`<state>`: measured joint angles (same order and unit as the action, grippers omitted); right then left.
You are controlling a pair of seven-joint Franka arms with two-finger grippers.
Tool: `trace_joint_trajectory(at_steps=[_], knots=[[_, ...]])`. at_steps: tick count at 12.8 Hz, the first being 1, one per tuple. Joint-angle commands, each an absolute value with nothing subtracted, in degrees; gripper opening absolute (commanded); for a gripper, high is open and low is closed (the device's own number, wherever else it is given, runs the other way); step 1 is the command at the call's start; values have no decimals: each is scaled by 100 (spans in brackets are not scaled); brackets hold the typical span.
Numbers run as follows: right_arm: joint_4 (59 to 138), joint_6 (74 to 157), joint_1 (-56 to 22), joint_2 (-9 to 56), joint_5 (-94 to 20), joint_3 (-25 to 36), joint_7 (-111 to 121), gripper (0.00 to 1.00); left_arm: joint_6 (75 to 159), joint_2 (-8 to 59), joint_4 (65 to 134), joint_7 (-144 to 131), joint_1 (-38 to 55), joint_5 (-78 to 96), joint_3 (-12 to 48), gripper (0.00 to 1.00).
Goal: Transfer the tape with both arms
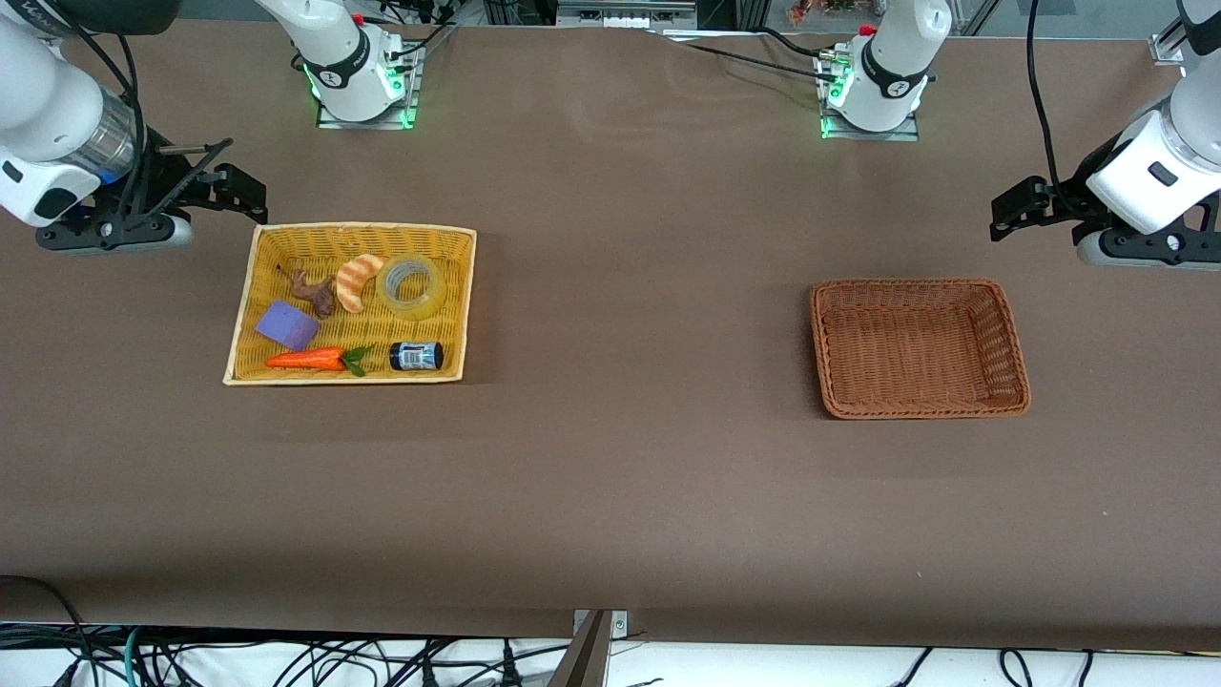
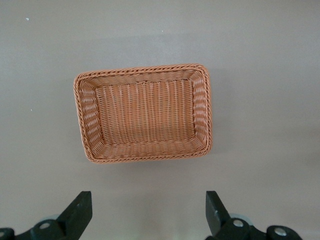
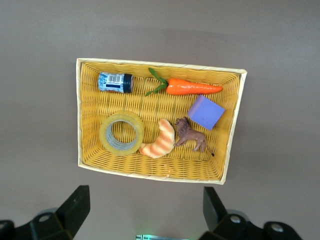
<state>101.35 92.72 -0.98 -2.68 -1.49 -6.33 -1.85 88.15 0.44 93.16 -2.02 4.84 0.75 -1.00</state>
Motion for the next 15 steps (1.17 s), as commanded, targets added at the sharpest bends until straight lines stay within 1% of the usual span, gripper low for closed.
trace_joint_trajectory(at_steps=[1, 10, 15], knots=[[9958, 9027, -79, -211, -158, -642, -97, 100, 8754, -44, 9334, -114, 466, 167, -88, 100], [9896, 9009, -79, -202, -149, -650, -105, 100, 8754, -44, 9334, -105, 466, 167, -88, 100], [9896, 8868, -79, -202, -149, -650, -114, 100, 8754, -44, 9334, -106, 466, 167, -88, 100]])
